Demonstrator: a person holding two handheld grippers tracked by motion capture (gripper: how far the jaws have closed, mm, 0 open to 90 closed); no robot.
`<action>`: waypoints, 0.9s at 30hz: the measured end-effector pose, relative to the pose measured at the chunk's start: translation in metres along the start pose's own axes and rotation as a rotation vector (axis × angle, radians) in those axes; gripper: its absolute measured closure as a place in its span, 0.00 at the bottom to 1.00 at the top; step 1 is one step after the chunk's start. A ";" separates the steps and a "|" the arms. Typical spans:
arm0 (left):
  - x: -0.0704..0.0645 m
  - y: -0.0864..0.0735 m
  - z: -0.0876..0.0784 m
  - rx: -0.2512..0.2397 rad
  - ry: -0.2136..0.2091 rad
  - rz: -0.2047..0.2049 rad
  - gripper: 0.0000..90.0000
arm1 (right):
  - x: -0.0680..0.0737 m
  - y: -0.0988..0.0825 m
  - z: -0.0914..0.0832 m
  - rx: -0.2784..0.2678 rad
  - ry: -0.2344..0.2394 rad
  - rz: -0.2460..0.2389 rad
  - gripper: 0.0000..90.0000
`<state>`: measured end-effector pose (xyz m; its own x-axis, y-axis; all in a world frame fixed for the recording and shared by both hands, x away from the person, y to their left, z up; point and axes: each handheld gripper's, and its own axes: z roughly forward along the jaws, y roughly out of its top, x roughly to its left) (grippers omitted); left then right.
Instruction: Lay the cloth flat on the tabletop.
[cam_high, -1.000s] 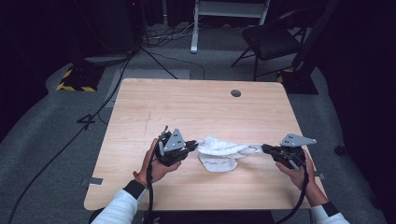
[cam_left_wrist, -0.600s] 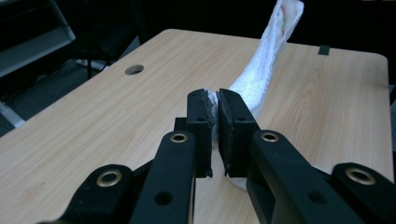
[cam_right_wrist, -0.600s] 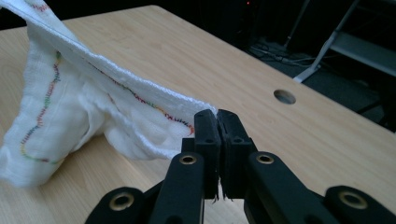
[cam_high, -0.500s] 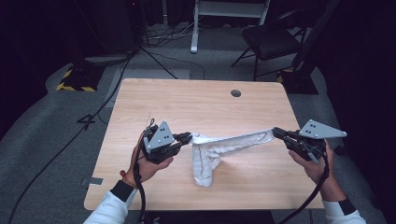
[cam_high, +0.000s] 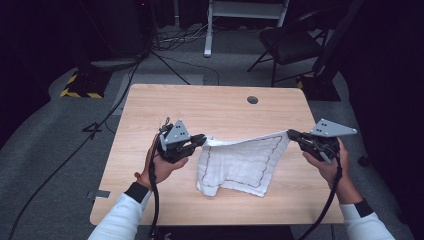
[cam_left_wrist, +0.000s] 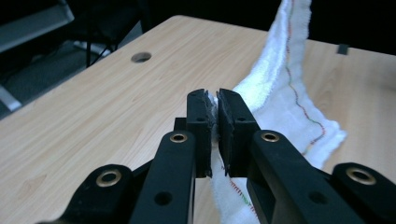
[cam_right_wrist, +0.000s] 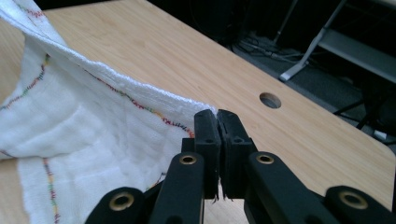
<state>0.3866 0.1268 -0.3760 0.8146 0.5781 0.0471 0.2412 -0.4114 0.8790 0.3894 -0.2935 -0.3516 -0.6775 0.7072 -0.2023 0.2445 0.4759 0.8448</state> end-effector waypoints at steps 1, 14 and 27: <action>0.005 -0.002 0.005 0.007 0.000 -0.015 0.93 | -0.002 -0.001 0.007 0.011 -0.008 -0.006 0.97; 0.046 -0.013 0.053 0.095 0.048 -0.047 0.93 | -0.028 -0.008 0.079 0.093 -0.034 0.016 0.97; 0.084 0.000 0.066 0.073 0.129 -0.092 0.93 | -0.045 0.007 0.116 0.096 -0.078 0.031 0.97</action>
<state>0.4894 0.1287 -0.4033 0.7137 0.6997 0.0323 0.3533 -0.3994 0.8460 0.5020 -0.2616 -0.3936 -0.6133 0.7592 -0.2177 0.3327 0.4984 0.8006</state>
